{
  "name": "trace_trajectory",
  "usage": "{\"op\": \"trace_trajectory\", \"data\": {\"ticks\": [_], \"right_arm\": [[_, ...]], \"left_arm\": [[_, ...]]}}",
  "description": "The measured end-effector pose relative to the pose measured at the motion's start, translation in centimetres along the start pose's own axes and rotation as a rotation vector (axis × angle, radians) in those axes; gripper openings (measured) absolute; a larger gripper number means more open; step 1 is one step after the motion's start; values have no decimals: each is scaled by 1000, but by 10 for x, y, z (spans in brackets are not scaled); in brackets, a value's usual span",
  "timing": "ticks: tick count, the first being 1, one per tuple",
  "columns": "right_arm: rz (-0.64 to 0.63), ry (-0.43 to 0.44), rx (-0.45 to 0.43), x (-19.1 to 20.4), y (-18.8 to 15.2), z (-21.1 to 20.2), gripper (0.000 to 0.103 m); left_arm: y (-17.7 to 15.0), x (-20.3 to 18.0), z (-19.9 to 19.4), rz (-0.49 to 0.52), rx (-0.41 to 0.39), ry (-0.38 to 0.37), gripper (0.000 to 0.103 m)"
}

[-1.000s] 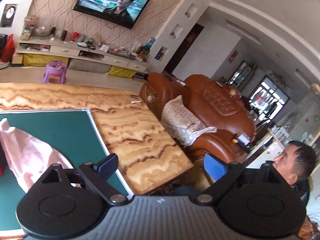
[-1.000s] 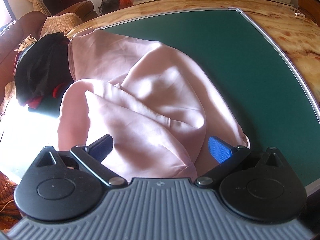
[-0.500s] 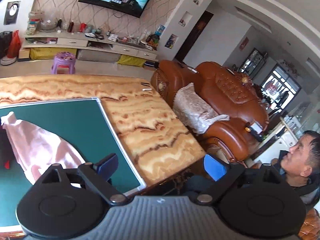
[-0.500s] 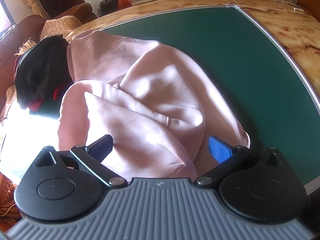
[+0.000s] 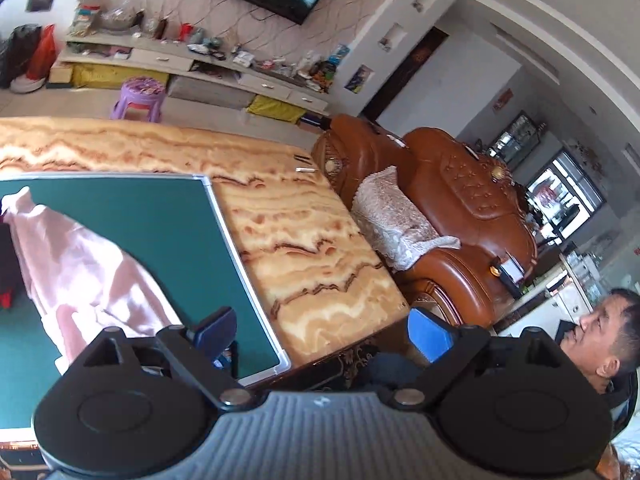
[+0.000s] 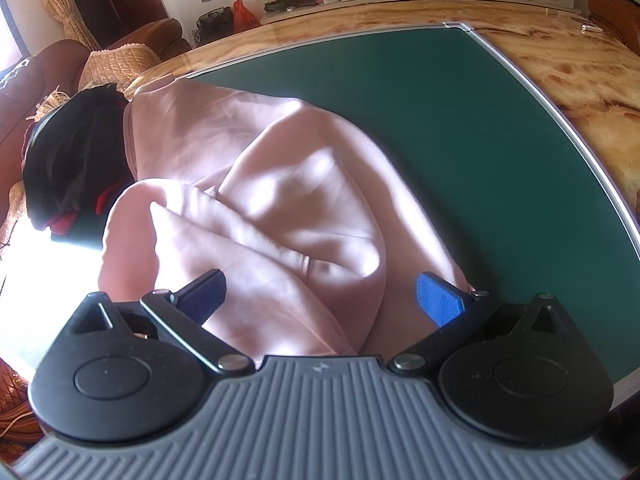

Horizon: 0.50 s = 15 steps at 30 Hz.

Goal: Fold clothes
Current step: 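Lower the pink shirt onto the table with the left tool and release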

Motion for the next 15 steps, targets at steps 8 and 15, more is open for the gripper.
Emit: {"op": "trace_trajectory", "data": {"ticks": [8,15], "right_arm": [[-30,68,-24,-9,9,6,103],[-60,131,1,-7,6,15,103]], "left_arm": [[3,3,5,40,-13,-18,96],[13,49,11,-22,-44,83,96]]}}
Point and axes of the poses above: each gripper's, at about its wrist camera, not at the fingertips, and z roughly the way its jaws point, x to its left, y to its top, the point moved 10 cm from there along z, roughly the way its jaws point, and after that the axes turned 1 degree about y, right-handed, at the moved point
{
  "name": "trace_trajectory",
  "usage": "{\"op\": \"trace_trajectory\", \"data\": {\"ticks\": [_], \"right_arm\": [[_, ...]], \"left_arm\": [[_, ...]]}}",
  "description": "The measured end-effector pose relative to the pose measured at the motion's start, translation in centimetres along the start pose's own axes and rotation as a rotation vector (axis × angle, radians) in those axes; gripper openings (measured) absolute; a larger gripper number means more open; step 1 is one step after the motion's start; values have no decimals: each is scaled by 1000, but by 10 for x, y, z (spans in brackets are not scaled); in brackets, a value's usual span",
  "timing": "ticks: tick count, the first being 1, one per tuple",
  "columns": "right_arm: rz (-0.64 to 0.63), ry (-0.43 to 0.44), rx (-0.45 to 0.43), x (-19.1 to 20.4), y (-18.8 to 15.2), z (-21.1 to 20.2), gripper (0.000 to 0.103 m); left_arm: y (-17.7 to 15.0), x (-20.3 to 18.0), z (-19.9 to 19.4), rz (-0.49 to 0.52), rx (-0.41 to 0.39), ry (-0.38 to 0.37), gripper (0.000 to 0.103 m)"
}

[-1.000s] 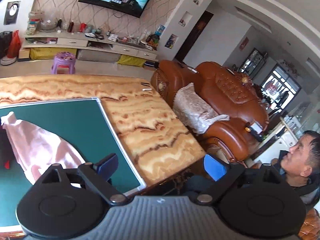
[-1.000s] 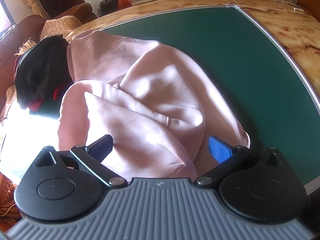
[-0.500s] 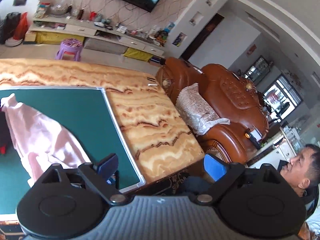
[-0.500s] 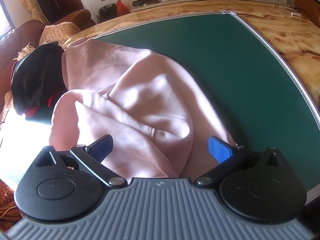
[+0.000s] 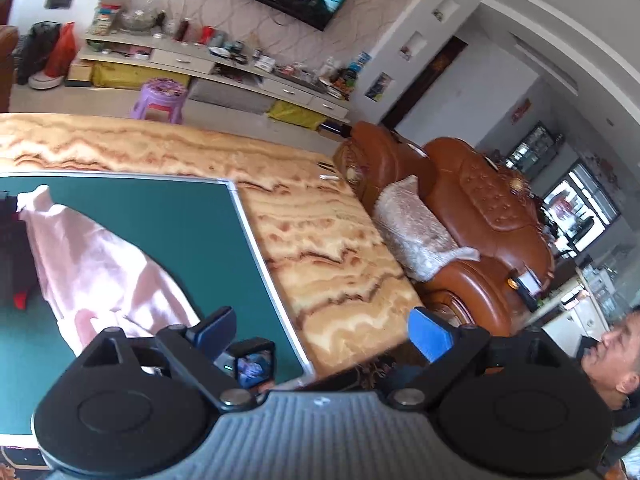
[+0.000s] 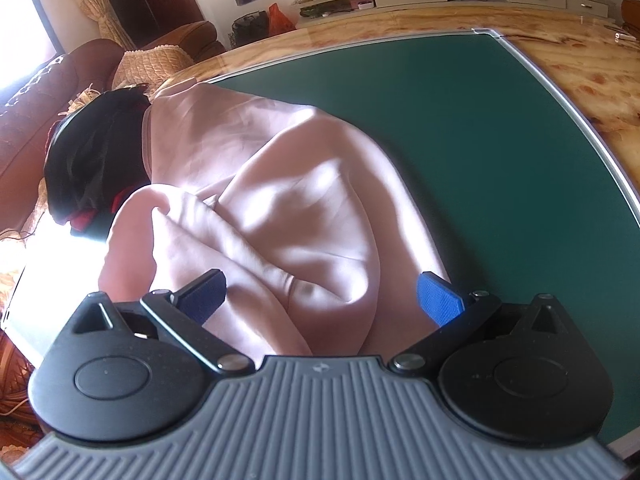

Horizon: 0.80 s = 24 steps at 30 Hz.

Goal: Fold clothes

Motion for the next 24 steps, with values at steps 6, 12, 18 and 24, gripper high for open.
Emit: {"op": "trace_trajectory", "data": {"ticks": [6,12,18,24], "right_arm": [[-56,17,3,2,-3,0,103],[-97,67,26,6,-7,1,103],[-196,238,71,17,-27,-26,103],[-331,225,75,19,-47,-49,93]], "left_arm": [[2,132,33,-54,-64,457,98],[-41,279,82,-142,59,813,93],[-88,322,113,-142,121,802,90],[-127,276,152,53,168,653,92]]}}
Point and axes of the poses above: each gripper's, at about its wrist camera, not at the fingertips, and z roughly the way its jaws point, x to its left, y to its top, the point moved 10 cm from there along z, roughly the way its jaws point, and after that the axes turned 1 degree about y, right-handed, at the moved point
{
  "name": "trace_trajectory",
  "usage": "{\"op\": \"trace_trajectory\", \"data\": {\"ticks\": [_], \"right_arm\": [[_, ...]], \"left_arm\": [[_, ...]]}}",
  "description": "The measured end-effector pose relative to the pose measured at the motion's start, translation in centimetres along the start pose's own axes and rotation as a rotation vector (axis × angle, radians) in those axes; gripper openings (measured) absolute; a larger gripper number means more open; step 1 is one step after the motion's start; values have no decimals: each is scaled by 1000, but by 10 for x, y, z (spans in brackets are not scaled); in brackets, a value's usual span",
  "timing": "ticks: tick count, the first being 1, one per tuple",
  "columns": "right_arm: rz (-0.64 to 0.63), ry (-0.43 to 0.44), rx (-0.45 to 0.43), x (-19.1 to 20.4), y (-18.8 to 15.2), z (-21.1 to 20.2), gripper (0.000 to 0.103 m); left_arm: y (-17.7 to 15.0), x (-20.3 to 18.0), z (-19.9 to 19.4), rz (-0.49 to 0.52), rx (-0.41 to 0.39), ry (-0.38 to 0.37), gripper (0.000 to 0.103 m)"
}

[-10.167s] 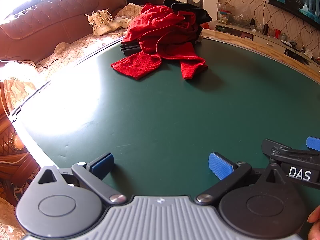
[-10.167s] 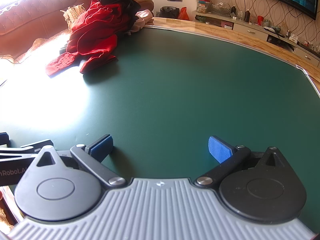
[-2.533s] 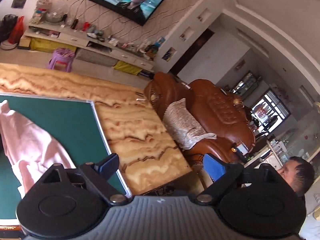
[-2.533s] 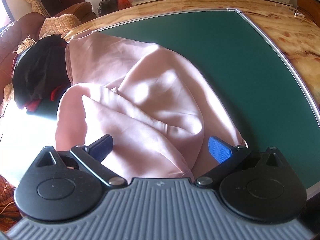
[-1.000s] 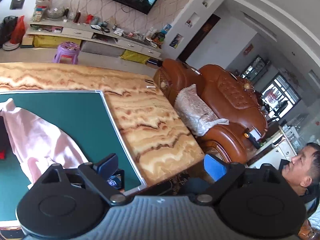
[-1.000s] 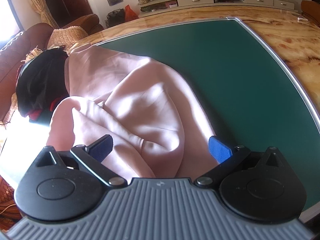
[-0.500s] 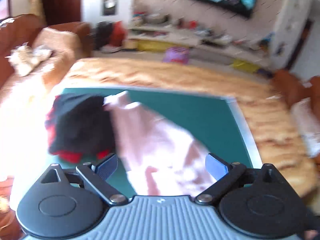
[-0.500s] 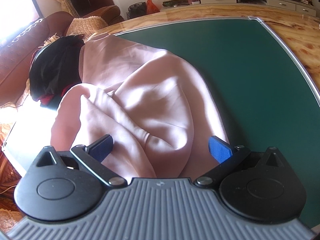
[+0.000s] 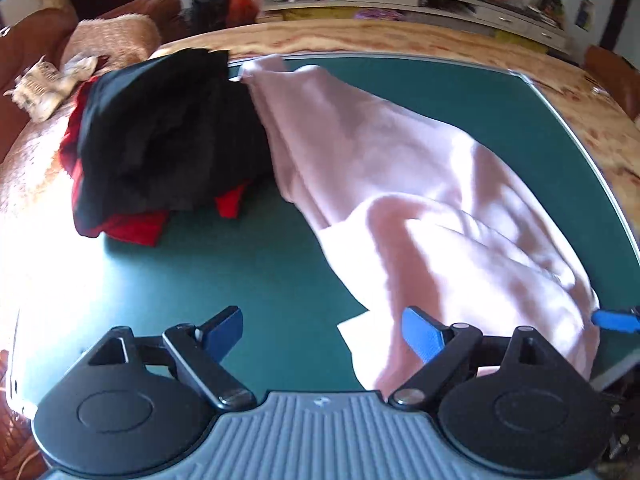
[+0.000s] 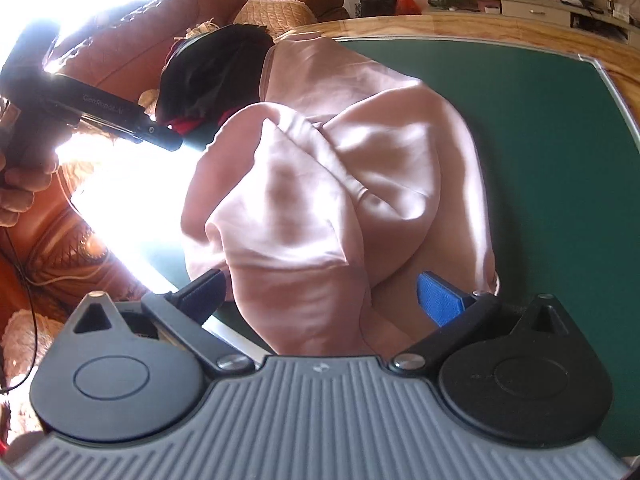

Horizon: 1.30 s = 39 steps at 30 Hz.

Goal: Fold clothes

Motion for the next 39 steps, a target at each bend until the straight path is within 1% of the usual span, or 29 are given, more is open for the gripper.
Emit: {"op": "trace_trajectory", "data": {"ticks": [1,2,3,4,7,8,9,11,13,15,17,18,19,20,21,22,23,24,26,29,30,32,33,34,35,36,37,38,39], "right_arm": [[-5,-5,7,0,-1,0,79],[-7,-8,15,1,-2,1,41],[-4,-5,22,1,-2,2,15],[-3,-1,25,1,-1,3,12],[-15,24,-11,10,7,0,12],[-23,46,-38,16,13,-5,11],[-34,76,-66,24,18,-10,9],[-96,156,-90,49,29,-20,9],[-181,237,-53,75,30,-23,9],[-251,294,19,94,23,-19,9],[-291,284,82,95,12,-13,9],[-293,259,93,90,10,-11,11],[-276,219,85,80,8,-15,13],[-244,192,69,67,8,-19,18],[-207,176,54,55,8,-24,30],[-158,153,37,37,8,-31,37],[-121,132,25,24,8,-38,47],[-93,112,17,10,7,-45,51],[-59,55,8,-12,2,-60,52],[12,-6,-18,-36,-9,-80,52],[45,-17,-33,-42,-15,-87,52],[106,-24,-63,-49,-27,-96,52],[130,-29,-71,-52,-33,-98,52],[151,-36,-75,-54,-40,-100,52],[171,-45,-78,-56,-46,-102,52],[188,-49,-78,-58,-51,-102,52],[205,-51,-77,-60,-56,-102,52],[215,-55,-72,-62,-58,-100,52],[220,-59,-66,-63,-60,-98,52]], "left_arm": [[-3,-9,-2,37,-17,-12,92],[-6,-18,-5,74,-37,-22,93],[-7,-27,-11,107,-56,-29,94],[-8,-34,-16,137,-73,-38,96],[-13,-51,-27,240,-106,-70,97],[-17,-57,-30,286,-112,-78,97],[-21,-62,-33,334,-119,-79,97],[-30,-74,-42,431,-141,-83,97],[-39,-84,-48,505,-166,-101,101],[-49,-91,-51,561,-185,-106,102],[-58,-97,-50,591,-175,-94,102],[-60,-101,-48,601,-169,-93,102],[-60,-105,-47,613,-174,-96,102],[-59,-110,-47,631,-187,-102,102],[-57,-117,-47,660,-200,-113,102],[-54,-127,-47,699,-213,-130,102],[-52,-138,-46,748,-224,-154,102],[-51,-150,-44,807,-229,-183,102],[-53,-178,-38,954,-230,-243,102],[-61,-213,-22,1164,-190,-305,101],[-63,-221,-16,1215,-172,-325,100],[-68,-235,-5,1288,-124,-372,99],[-70,-240,1,1314,-97,-386,99],[-72,-243,10,1332,-65,-379,99],[-75,-244,21,1349,-30,-361,98],[-77,-243,27,1356,-7,-351,86],[-78,-240,31,1357,5,-348,71],[-80,-238,34,1358,16,-346,68],[-80,-234,36,1346,19,-341,46]]}}
Point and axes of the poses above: each gripper's, at about its wrist camera, not at the fingertips, and z roughly the way its jaws point, x to its left, y to its top, the point moved 10 cm from there along z, roughly the way its jaws point, and after that the axes turned 1 degree about y, right-handed, at the moved point
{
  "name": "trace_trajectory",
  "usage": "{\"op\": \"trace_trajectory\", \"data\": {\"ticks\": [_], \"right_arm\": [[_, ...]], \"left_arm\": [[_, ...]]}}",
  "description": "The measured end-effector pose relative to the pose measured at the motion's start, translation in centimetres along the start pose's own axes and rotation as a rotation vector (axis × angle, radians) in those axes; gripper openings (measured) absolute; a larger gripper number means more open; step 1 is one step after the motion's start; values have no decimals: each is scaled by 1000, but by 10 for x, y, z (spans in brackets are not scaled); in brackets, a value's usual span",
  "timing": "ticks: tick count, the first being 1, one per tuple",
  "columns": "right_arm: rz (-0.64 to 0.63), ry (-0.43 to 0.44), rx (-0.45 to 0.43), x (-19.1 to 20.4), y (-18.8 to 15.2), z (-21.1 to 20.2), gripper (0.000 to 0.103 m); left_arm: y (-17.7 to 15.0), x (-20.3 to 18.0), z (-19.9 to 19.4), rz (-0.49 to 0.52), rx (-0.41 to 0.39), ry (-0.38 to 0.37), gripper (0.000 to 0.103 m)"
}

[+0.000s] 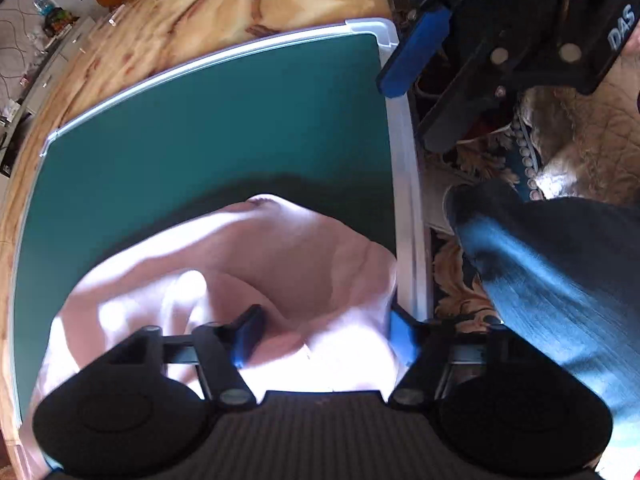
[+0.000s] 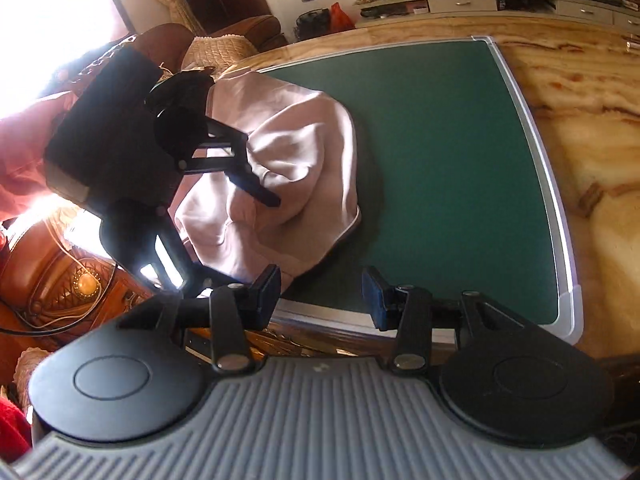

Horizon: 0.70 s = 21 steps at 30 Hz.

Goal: Fold clothes

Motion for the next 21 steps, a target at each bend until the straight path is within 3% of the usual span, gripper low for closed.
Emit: {"op": "trace_trajectory", "data": {"ticks": [1,3,7,12,14,17,21], "right_arm": [[0,-2,2,0,0,2,52],[-4,-4,0,0,2,7,52],[-7,-2,-13,3,10,13,52],[-65,18,-24,23,20,29,52],[-95,41,-18,37,24,42,52],[-163,68,-19,67,35,68,52],[-294,22,-77,111,56,99,52]], "left_arm": [[-5,2,-2,-25,-4,12,21],[-16,7,-9,-82,-23,32,16],[-50,27,-59,-309,-174,69,12],[-135,62,-166,-727,-365,262,6],[-178,70,-198,-866,-367,354,6],[-231,78,-218,-993,-313,463,6],[-276,87,-235,-1111,-294,526,6]]}}
Point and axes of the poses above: each gripper's, at about its wrist camera, not at the fingertips, and z roughly the way its jaws point, x to its left, y to its top, the point moved 10 cm from there along z, roughly the way its jaws point, and after that the axes turned 1 degree about y, right-handed, at the moved point
